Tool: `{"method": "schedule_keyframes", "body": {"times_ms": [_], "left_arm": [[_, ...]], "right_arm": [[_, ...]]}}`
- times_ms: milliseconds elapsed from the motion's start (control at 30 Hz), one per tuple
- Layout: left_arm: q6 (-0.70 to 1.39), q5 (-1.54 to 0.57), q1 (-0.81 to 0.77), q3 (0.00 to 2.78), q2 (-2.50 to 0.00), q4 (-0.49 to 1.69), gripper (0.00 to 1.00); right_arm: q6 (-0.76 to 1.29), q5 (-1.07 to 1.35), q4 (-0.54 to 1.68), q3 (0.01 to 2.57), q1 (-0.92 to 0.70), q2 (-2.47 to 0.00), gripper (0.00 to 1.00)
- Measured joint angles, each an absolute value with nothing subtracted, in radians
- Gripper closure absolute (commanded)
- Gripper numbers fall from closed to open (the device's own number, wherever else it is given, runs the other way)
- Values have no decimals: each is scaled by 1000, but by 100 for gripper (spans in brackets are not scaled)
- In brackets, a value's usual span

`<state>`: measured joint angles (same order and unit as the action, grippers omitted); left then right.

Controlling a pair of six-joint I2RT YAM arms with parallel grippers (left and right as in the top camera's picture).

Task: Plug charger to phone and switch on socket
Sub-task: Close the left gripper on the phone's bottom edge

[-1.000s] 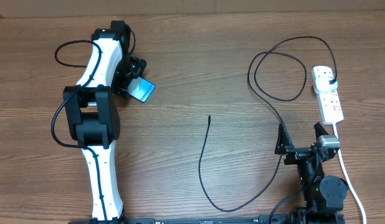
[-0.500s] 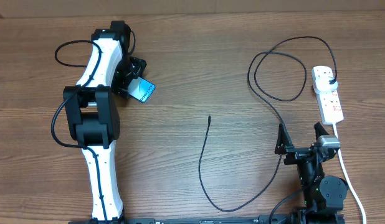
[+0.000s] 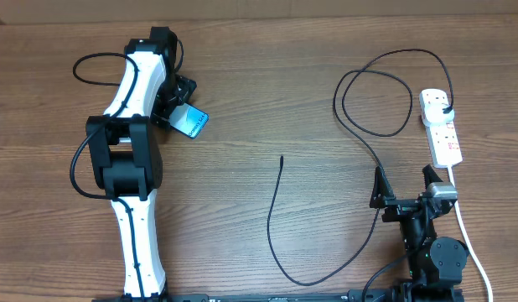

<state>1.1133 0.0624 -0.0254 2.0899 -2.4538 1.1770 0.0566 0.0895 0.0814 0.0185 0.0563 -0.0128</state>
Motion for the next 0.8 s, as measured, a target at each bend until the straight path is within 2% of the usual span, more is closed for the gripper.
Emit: {"method": "schedule_keyframes", "body": {"times_ms": [800], "left_arm": [[1072,87,-33,2090,-2454,1167,0]], "right_arm": [[56,89,82,19,56,-13,0]]}}
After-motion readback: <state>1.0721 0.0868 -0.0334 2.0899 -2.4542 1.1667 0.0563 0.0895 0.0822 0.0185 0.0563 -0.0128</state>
